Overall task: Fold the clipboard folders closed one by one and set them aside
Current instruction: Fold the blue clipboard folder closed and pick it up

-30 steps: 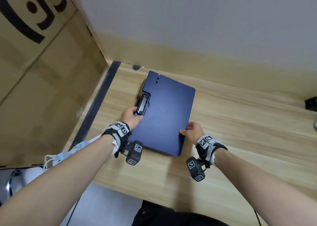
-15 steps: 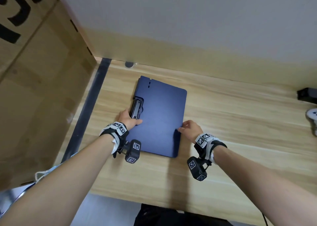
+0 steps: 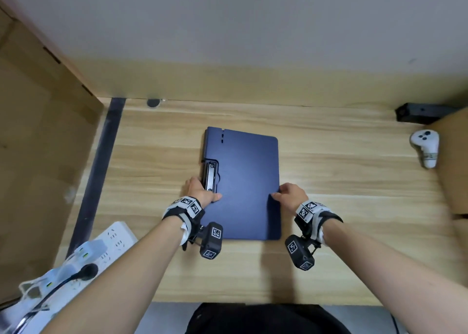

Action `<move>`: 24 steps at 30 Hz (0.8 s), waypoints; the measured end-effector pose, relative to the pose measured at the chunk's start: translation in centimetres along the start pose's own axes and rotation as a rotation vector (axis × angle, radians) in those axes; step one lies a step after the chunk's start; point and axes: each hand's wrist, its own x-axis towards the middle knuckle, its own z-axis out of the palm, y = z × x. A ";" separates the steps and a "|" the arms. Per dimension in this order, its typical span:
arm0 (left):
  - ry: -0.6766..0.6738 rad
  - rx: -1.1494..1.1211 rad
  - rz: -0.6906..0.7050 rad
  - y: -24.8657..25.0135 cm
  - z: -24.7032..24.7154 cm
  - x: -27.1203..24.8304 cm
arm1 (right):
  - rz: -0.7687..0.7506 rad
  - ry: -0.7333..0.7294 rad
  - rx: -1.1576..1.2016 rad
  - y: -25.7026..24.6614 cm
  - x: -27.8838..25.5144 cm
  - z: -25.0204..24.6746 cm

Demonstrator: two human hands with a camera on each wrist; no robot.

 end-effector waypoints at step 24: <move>-0.295 -0.410 -0.116 7.2 9.1 -5.4 | 0.161 0.089 0.216 13.4 1.7 -5.3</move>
